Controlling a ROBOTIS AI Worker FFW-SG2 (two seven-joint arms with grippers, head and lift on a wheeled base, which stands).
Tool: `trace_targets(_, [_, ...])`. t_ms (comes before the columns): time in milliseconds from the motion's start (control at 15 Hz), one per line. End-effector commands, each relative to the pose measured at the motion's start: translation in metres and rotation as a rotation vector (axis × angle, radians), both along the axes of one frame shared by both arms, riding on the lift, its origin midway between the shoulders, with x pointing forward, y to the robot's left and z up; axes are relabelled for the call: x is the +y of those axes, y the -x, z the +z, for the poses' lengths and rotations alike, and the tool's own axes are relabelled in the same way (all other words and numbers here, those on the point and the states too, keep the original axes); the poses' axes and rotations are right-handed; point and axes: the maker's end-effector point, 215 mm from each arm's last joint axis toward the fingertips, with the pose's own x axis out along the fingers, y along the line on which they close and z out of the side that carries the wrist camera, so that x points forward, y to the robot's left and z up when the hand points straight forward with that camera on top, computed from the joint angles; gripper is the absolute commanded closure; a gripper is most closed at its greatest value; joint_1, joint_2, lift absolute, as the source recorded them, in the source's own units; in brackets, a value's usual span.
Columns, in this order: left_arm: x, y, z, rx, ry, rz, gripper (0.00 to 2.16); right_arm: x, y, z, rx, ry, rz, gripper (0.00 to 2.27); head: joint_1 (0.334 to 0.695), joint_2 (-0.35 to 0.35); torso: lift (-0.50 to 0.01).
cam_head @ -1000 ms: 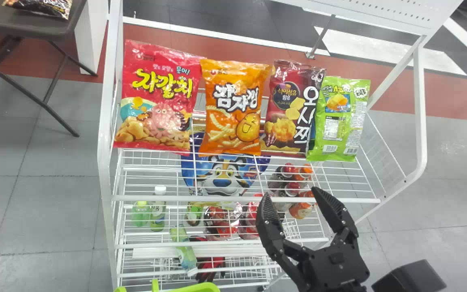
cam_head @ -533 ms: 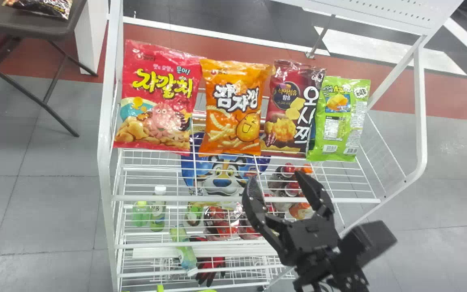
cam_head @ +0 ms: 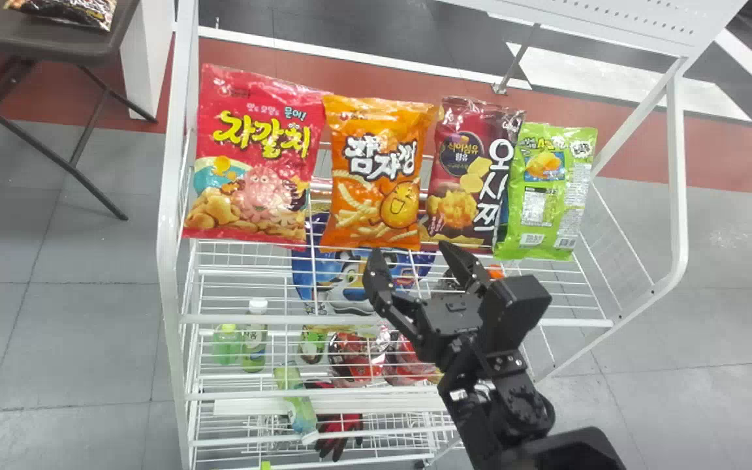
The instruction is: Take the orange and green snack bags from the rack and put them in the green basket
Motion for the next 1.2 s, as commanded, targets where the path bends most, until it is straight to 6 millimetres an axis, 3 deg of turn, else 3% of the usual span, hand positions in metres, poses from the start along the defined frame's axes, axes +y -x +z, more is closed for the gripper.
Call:
trace_targets(0, [0.005, -0.002, -0.001, 0.003, -0.004, 0.006, 2.15, 0.005, -0.032, -0.004, 0.009, 0.019, 0.006, 0.08, 0.695, -0.35, 0.0])
trace_targets(333, [0.009, -0.005, -0.001, 0.004, -0.01, 0.013, 2.15, 0.003, -0.09, -0.008, 0.029, 0.034, -0.009, 0.08, 0.695, -0.35, 0.0])
trace_targets(800, [0.011, -0.01, -0.005, 0.012, -0.012, 0.02, 2.15, 0.004, -0.146, -0.028, 0.077, 0.027, -0.005, 0.16, 0.695, -0.35, 0.0])
trace_targets(867, [0.011, -0.01, -0.006, 0.013, -0.011, 0.021, 2.15, 0.004, -0.149, -0.034, 0.097, 0.024, -0.007, 0.37, 0.695, -0.35, 0.0])
trace_targets(933, [0.011, -0.011, -0.006, 0.013, -0.01, 0.021, 2.15, 0.004, -0.149, -0.034, 0.097, 0.027, -0.007, 1.36, 0.695, -0.35, 0.0])
trace_targets(1000, [0.011, -0.012, -0.006, 0.012, -0.01, 0.022, 2.15, 0.007, -0.147, -0.033, 0.093, 0.027, -0.003, 1.97, 0.695, -0.35, 0.0])
trace_targets(1133, [0.01, -0.014, -0.006, 0.008, -0.013, 0.021, 2.15, 0.014, -0.138, -0.023, 0.063, 0.035, 0.017, 2.24, 0.695, -0.35, 0.0])
